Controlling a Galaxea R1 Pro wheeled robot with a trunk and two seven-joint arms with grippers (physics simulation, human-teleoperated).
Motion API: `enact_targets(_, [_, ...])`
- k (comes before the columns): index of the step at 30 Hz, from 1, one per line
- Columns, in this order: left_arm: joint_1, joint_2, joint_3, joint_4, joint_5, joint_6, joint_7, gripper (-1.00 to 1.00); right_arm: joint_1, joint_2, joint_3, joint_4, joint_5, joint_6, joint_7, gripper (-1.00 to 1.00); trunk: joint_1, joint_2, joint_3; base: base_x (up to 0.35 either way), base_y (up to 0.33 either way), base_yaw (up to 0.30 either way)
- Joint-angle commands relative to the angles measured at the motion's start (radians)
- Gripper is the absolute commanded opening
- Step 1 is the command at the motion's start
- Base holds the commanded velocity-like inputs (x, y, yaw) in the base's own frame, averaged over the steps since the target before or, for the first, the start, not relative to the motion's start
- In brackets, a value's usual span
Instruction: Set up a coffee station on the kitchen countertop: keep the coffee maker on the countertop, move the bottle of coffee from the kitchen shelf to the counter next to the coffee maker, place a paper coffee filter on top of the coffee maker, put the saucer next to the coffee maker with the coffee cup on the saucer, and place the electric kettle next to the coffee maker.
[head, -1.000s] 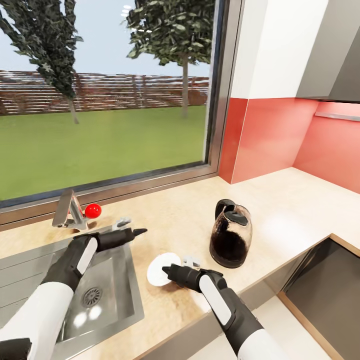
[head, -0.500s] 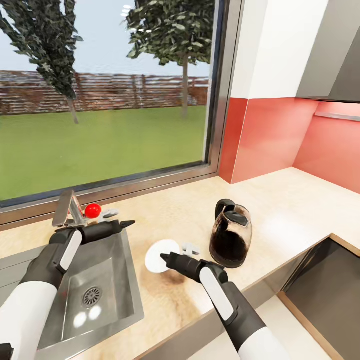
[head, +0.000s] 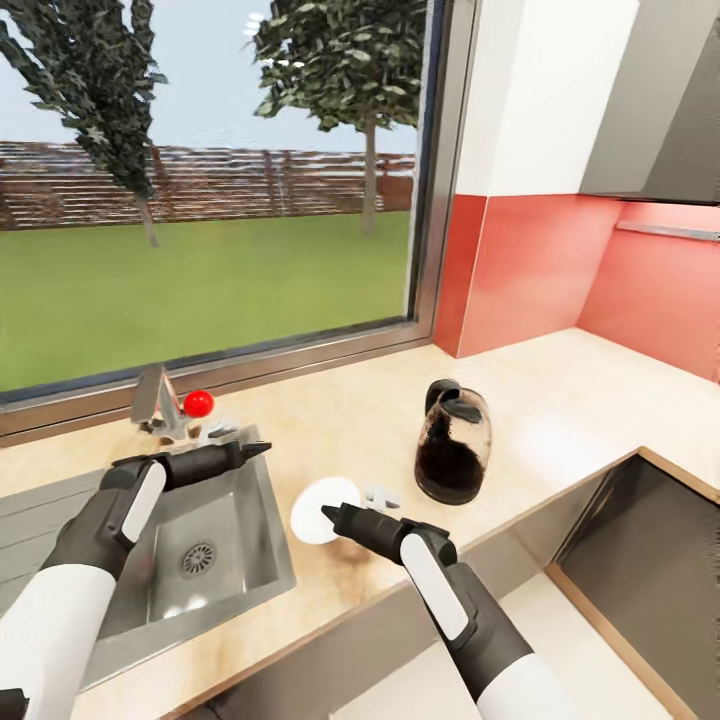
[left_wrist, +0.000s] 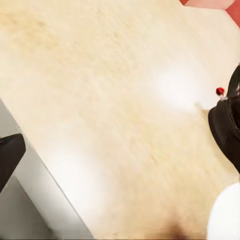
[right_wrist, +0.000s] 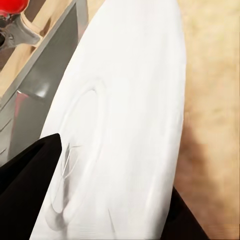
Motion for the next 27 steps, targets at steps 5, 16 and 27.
enact_targets(5, [-0.001,-0.004,-0.001,0.000,-0.003,0.005,-0.002,1.00,-0.001,0.000,-0.001,-0.013,-0.005,0.004,-0.002,-1.00,0.000,-0.002,-0.002,-0.334,0.000,0.000])
enact_targets(16, [-0.001,-0.006,-0.002,0.000,-0.005,0.004,-0.001,1.00,-0.001,0.000,0.000,-0.038,-0.005,0.004,-0.003,-1.00,0.000,-0.002,0.002,-0.336,-0.014,0.172])
enact_targets(27, [-0.007,0.001,0.000,-0.002,0.003,0.004,-0.001,1.00,-0.001,0.000,-0.001,-0.038,-0.005,0.004,-0.003,-1.00,0.000,-0.002,0.004,-0.336,-0.049,0.088])
